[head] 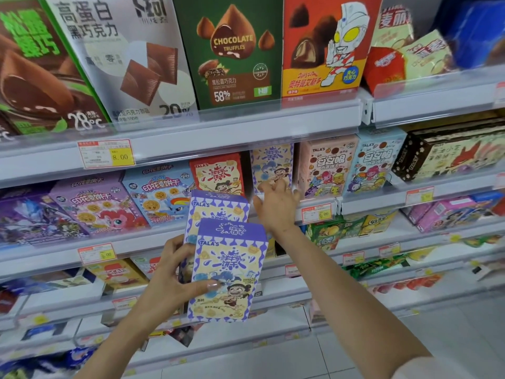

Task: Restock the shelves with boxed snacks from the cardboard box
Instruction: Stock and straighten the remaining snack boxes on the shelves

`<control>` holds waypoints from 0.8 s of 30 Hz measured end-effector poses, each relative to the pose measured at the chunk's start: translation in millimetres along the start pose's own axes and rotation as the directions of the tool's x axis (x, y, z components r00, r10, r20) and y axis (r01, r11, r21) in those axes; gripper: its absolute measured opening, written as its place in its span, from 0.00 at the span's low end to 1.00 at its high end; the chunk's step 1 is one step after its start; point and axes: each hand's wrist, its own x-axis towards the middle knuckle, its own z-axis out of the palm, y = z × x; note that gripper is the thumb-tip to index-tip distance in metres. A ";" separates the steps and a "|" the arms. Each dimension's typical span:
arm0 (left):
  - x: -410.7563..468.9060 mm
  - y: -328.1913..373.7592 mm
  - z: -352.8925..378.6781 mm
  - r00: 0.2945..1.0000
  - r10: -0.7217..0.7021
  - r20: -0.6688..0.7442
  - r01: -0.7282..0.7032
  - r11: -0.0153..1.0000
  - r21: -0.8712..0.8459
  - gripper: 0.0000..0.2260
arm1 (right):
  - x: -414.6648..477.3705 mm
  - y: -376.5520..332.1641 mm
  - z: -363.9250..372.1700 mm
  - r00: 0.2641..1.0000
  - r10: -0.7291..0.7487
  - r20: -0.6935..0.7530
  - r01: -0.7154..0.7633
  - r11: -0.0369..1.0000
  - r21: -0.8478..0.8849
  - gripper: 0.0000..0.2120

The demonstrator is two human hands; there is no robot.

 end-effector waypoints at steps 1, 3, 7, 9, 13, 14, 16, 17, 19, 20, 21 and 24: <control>0.2 0.6 0.2 1.000 -0.001 0.002 0.001 1.000 -0.001 0.29 | 3.8 0.4 -0.5 1.000 0.006 0.015 -0.006 1.000 -0.025 0.19; 0.4 2.0 -0.1 1.000 0.001 0.006 -0.001 1.000 -0.004 0.28 | 12.0 -0.3 0.1 0.998 0.020 0.051 -0.017 0.998 -0.067 0.20; -0.7 3.2 -2.2 1.000 0.006 -0.004 -0.006 1.000 0.013 0.27 | 27.7 -1.8 2.8 0.993 0.061 0.105 -0.045 0.987 -0.151 0.22; -2.2 1.3 -4.9 1.000 0.010 -0.012 -0.009 1.000 0.022 0.27 | 34.0 -1.6 4.0 0.991 0.070 0.114 -0.051 0.986 -0.162 0.21; -7.7 -3.5 -9.1 1.000 0.001 -0.020 0.000 0.999 0.047 0.27 | 44.1 1.8 7.1 0.992 0.055 0.117 -0.036 0.987 -0.159 0.20; -9.2 -4.5 -9.8 1.000 -0.004 -0.026 0.005 0.999 0.042 0.27 | 46.1 2.8 7.4 0.991 0.057 0.120 -0.038 0.987 -0.157 0.20; -11.1 -6.2 -11.3 0.999 -0.009 -0.037 0.011 0.999 0.049 0.27 | 49.7 3.9 9.6 0.990 0.065 0.127 -0.045 0.987 -0.152 0.19; -11.4 -6.9 -11.6 0.999 -0.011 -0.040 0.013 0.998 0.061 0.27 | 50.4 3.6 9.9 0.989 0.069 0.134 -0.048 0.987 -0.155 0.19; -11.4 -7.2 -11.9 0.999 -0.014 -0.043 0.017 0.997 0.069 0.28 | 51.2 3.0 9.7 0.986 0.080 0.148 -0.057 0.987 -0.153 0.19; -11.1 -7.3 -11.5 0.999 -0.019 -0.042 0.022 0.998 0.063 0.28 | 50.4 2.6 9.2 0.985 0.082 0.154 -0.060 0.988 -0.144 0.19; -10.9 -6.8 -10.5 0.999 -0.024 -0.040 0.026 0.998 0.056 0.28 | 47.3 1.6 6.9 0.984 0.077 0.160 -0.059 0.992 -0.113 0.18; -7.4 -3.2 -3.7 1.000 -0.012 -0.023 0.013 0.999 0.044 0.29 | 33.0 2.9 -9.4 0.997 -0.002 0.079 -0.012 0.986 0.168 0.16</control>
